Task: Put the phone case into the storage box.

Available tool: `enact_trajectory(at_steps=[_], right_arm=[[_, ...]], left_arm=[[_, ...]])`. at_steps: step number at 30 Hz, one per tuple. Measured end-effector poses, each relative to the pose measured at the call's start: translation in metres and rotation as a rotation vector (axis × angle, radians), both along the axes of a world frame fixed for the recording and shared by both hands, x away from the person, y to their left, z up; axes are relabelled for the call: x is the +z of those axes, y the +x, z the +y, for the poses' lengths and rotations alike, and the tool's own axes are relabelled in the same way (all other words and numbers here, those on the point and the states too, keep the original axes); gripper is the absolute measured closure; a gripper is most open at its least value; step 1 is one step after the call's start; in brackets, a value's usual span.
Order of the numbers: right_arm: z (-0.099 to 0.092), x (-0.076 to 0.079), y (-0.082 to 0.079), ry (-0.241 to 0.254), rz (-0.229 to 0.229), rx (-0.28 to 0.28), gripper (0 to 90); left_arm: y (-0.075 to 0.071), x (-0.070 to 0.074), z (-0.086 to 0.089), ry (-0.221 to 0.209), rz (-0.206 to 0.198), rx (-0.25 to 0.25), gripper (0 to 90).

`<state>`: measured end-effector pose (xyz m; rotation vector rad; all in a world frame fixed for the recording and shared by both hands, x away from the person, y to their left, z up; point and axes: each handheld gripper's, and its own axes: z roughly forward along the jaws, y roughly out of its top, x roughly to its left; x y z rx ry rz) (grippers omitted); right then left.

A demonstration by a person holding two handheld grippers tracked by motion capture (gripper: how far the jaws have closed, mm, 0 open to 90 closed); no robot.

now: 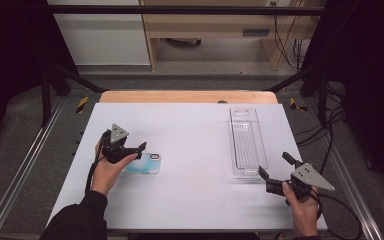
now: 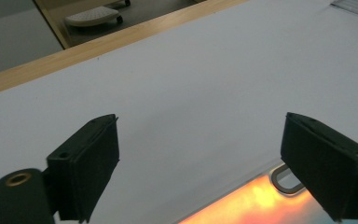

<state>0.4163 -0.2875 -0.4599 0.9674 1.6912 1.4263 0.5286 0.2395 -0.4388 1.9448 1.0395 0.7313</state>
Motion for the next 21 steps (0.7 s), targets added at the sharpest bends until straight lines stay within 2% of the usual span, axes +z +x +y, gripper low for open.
enact_trajectory(at_steps=[4,8,15,17,19,21], right_arm=[[0.0,0.0,0.0,-0.004,0.0,0.0,3.3],[0.0,0.0,0.0,-0.005,0.0,-0.001,3.3],[0.0,0.0,0.0,-0.006,-0.002,0.0,3.3],[0.0,0.0,-0.001,-0.007,-0.001,-0.002,3.3],[-0.001,0.0,-0.001,-0.008,-0.002,-0.002,3.3],[0.0,0.0,-0.001,-0.007,-0.001,-0.002,3.3]], left_arm=[[0.003,-0.002,0.002,-0.011,0.018,0.019,17.9],[0.005,-0.003,0.003,-0.015,0.017,0.044,19.0],[0.011,0.001,0.003,-0.002,0.027,0.061,23.5],[0.013,0.003,0.003,0.001,0.029,0.065,27.0],[0.014,0.005,0.003,-0.008,0.025,0.071,34.2],[0.015,0.005,0.004,-0.014,0.023,0.089,36.3]])
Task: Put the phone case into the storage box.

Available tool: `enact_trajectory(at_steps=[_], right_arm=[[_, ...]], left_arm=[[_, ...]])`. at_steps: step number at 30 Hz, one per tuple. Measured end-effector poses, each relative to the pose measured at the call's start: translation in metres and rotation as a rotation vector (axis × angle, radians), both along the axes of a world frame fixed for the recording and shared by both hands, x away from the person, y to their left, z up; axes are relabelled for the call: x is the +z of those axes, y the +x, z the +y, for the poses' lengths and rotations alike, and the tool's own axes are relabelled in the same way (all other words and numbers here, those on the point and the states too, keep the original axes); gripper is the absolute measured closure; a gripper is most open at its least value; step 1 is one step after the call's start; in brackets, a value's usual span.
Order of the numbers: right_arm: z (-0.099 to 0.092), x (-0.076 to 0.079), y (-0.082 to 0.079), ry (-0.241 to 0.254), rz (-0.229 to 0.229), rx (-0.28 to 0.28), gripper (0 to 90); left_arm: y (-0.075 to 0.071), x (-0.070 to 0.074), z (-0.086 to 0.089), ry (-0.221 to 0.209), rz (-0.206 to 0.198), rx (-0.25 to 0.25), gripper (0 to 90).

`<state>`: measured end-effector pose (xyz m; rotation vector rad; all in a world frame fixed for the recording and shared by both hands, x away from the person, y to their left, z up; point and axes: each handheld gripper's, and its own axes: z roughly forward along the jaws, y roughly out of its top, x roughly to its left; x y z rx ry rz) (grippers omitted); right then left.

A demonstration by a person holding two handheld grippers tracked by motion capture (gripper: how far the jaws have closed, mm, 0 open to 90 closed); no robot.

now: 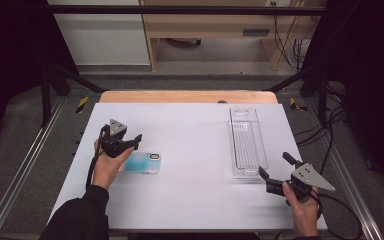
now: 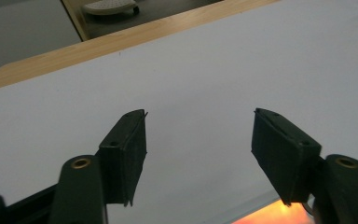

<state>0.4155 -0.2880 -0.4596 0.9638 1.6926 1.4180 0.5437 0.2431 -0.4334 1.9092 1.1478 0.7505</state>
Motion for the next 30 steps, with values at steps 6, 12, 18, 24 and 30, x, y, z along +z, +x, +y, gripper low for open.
enact_trajectory(at_steps=[6,12,18,24,30], right_arm=[[0.0,0.0,0.0,-0.001,-0.002,0.0,3.3],[0.0,0.0,0.0,0.0,0.001,-0.003,3.3],[0.0,0.0,0.0,0.0,0.003,-0.004,3.3],[-0.001,0.0,0.0,-0.003,-0.002,-0.004,3.3],[-0.001,0.0,0.0,-0.002,0.0,-0.005,3.3]], left_arm=[[0.003,-0.002,0.004,-0.029,0.025,0.015,49.0],[0.006,-0.006,0.006,-0.033,0.048,0.018,69.4],[0.007,-0.008,0.005,-0.012,0.061,0.016,79.3],[0.008,-0.011,0.005,-0.001,0.077,0.011,87.6],[0.01,-0.014,0.003,-0.012,0.102,0.019,89.7]])
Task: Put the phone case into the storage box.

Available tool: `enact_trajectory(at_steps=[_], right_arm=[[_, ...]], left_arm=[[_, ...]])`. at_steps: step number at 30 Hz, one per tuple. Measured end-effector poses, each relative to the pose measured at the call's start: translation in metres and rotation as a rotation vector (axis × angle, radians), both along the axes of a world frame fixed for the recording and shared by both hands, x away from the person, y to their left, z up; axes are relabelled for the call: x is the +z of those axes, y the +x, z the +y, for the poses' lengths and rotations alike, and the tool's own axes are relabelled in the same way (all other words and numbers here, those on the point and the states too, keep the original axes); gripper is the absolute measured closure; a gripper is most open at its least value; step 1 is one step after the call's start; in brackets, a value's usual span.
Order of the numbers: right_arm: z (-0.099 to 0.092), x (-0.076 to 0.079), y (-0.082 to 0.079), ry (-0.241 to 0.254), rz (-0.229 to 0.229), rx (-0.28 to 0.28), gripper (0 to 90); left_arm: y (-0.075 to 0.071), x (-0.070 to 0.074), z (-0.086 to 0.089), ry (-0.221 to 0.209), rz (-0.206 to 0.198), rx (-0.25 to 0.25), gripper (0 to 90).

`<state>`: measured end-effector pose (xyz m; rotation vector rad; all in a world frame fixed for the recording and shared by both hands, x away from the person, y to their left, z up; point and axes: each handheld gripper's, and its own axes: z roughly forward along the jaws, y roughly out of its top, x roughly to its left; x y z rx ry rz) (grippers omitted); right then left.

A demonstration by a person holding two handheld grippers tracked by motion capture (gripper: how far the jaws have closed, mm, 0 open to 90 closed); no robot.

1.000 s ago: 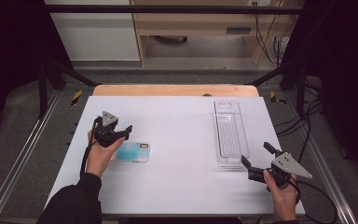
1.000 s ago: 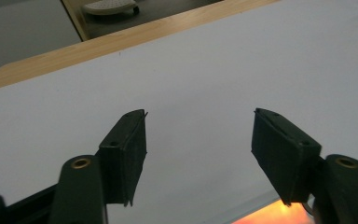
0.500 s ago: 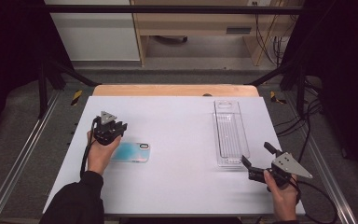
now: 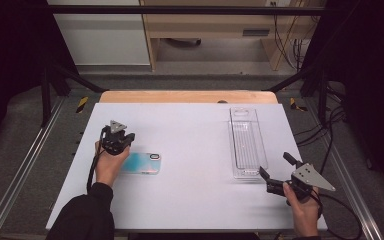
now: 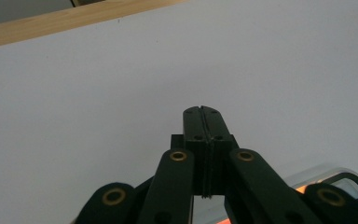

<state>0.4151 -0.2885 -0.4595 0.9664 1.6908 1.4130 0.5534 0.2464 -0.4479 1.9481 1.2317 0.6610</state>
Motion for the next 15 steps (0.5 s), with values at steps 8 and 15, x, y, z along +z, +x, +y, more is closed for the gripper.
enact_trajectory(at_steps=[8,15], right_arm=[[0.0,0.0,0.0,-0.001,0.003,-0.001,3.3],[0.0,0.0,0.0,-0.002,0.004,-0.002,3.3]], left_arm=[[0.003,-0.006,-0.002,0.024,0.025,0.009,89.8],[0.005,-0.011,-0.004,0.033,0.055,-0.001,89.9]])
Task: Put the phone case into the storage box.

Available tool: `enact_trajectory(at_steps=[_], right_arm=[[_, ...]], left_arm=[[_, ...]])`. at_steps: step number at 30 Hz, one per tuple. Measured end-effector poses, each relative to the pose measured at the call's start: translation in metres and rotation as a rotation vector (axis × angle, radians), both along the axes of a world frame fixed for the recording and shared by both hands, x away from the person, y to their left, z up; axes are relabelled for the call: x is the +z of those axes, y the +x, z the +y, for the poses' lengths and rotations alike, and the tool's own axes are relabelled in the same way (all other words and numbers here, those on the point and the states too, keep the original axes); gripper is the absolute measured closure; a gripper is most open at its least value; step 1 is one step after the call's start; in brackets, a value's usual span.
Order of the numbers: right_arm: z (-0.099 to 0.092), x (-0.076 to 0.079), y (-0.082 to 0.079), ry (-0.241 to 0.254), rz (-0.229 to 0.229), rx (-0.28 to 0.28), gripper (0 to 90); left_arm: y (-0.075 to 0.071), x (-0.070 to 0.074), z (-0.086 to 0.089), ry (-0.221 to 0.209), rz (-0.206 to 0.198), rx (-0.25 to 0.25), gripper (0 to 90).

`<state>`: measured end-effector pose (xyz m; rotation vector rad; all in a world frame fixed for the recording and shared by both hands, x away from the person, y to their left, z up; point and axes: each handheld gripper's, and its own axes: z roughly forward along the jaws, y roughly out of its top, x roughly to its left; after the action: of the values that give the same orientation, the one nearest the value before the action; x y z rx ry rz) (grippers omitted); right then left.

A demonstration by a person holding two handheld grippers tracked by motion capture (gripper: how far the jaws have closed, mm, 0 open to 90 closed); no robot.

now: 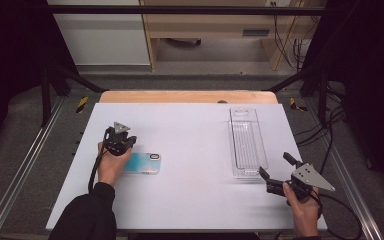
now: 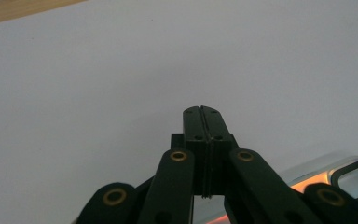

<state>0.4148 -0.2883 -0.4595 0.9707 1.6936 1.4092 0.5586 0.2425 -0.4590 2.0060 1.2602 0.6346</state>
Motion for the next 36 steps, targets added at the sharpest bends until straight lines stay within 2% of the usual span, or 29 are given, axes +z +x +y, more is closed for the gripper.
enact_trajectory(at_steps=[6,11,15,20,26,36], right_arm=[[0.0,0.0,0.0,-0.005,0.004,-0.001,3.3],[0.0,-0.001,0.0,-0.013,0.003,-0.002,3.3],[0.0,-0.001,0.0,-0.014,0.004,-0.001,3.3],[0.001,0.0,0.0,-0.014,0.005,-0.001,3.3],[0.001,-0.001,0.001,-0.014,0.007,0.0,3.3],[0.001,-0.001,0.001,-0.018,0.005,0.001,3.3]], left_arm=[[0.002,-0.005,-0.001,0.011,0.031,-0.007,89.9],[0.001,-0.008,-0.003,0.002,0.046,-0.012,89.9],[-0.001,-0.007,-0.006,0.012,0.051,-0.032,89.9],[0.0,-0.008,-0.004,0.021,0.056,-0.022,89.9],[0.0,-0.01,-0.004,0.008,0.064,-0.032,89.9],[0.0,-0.011,-0.005,0.03,0.074,-0.041,89.9]])
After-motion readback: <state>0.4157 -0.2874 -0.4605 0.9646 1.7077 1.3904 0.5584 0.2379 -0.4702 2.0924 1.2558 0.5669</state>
